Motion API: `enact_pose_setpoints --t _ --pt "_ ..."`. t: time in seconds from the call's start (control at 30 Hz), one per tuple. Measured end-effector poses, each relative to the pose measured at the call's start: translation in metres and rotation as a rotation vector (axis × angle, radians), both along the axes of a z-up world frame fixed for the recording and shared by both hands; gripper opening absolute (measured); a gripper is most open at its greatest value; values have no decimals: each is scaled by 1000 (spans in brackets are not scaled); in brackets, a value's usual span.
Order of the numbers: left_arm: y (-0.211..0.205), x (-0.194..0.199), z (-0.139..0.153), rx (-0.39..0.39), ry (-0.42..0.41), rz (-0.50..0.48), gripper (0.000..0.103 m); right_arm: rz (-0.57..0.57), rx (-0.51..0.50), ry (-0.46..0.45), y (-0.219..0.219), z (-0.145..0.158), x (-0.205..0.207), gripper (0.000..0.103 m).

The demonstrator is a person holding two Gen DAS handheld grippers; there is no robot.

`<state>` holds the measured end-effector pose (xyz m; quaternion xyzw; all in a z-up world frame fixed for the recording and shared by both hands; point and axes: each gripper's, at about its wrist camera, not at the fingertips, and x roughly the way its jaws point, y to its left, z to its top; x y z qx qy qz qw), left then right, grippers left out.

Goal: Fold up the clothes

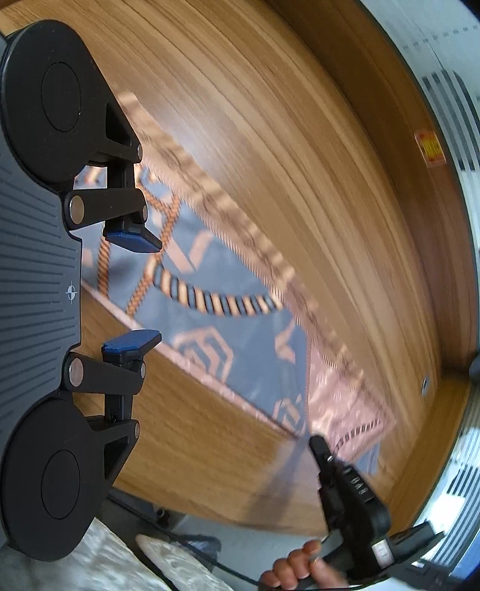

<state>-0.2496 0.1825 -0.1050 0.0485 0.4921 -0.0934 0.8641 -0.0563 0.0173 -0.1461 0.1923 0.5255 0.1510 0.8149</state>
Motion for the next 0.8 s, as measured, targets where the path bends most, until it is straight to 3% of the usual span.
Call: enact_pose_setpoints --t 0.2,0.4,0.57,0.8 --pt "-17 7 -11 19 9 -17 49 -10 12 -7 -8 10 1 0" --pt "-24 14 -22 41 30 -41 37 -9 4 -1 -14 11 2 0" --pt "-19 12 -20 47 22 -56 37 -13 -7 3 -20 10 -1 0" --pt "6 5 -16 60 21 -3 37 -27 -28 -5 -29 10 -4 0"
